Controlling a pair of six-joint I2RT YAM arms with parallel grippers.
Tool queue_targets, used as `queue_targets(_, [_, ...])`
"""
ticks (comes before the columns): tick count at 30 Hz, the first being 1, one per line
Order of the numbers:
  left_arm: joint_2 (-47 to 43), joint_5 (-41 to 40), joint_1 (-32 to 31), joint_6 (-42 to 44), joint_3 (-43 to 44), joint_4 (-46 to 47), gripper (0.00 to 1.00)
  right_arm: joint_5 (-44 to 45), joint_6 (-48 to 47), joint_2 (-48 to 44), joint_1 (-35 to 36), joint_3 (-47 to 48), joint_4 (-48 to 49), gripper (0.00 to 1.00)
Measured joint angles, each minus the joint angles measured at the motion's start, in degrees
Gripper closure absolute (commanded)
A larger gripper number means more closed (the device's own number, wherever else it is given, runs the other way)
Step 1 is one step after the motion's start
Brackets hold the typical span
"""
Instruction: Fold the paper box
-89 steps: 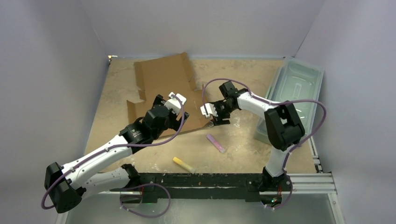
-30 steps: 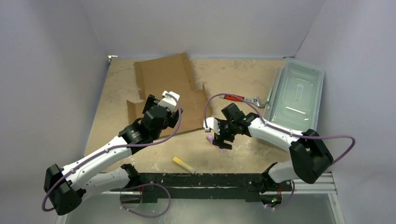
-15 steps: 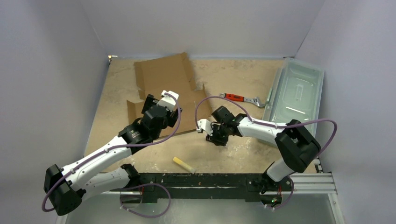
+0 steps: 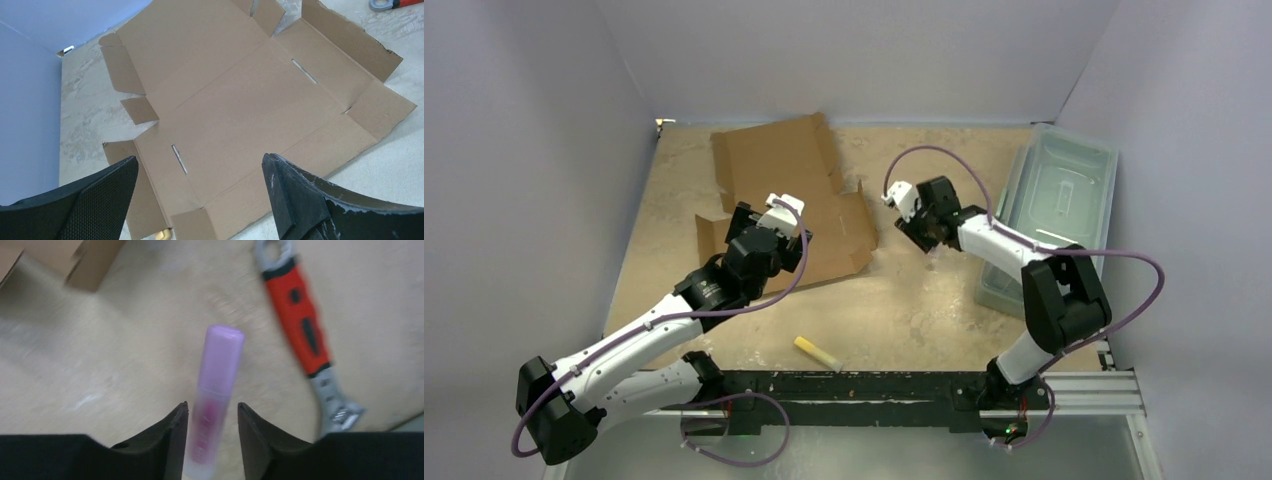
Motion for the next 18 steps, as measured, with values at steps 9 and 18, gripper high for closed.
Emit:
queue_targets(9, [-0.09, 0.0, 0.0, 0.0, 0.0, 0.0, 0.06, -11.67, -4.2, -0.61, -2.56, 10.21, -3.8, 0.32])
queue_targets(18, [-0.59, -6.62, 1.01, -0.13, -0.33, 0.68, 0.06, -34.84, -17.57, -7.19, 20.61, 0.66, -11.61, 0.35])
